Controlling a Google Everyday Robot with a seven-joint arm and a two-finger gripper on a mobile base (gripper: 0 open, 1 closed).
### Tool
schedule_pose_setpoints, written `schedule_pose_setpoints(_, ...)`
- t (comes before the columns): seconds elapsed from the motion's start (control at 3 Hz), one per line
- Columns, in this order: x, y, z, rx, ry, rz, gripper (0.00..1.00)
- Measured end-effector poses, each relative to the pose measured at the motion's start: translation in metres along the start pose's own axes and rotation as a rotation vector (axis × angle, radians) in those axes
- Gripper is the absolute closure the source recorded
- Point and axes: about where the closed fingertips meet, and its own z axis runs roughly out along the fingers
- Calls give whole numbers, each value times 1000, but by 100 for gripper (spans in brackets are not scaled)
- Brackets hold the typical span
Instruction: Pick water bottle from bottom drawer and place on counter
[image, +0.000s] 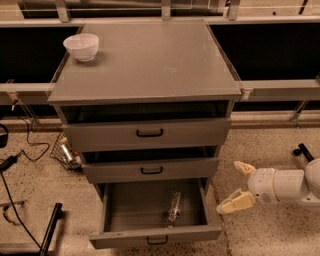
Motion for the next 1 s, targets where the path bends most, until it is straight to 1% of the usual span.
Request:
schedule_pose_setpoints(0.33, 3, -1, 4, 0, 4, 4, 0)
schedule_pose_setpoints(0.67, 16, -8, 18, 0, -4, 3, 0)
schedule_pose_setpoints(1.0, 35, -20, 38, 5, -12, 5, 0)
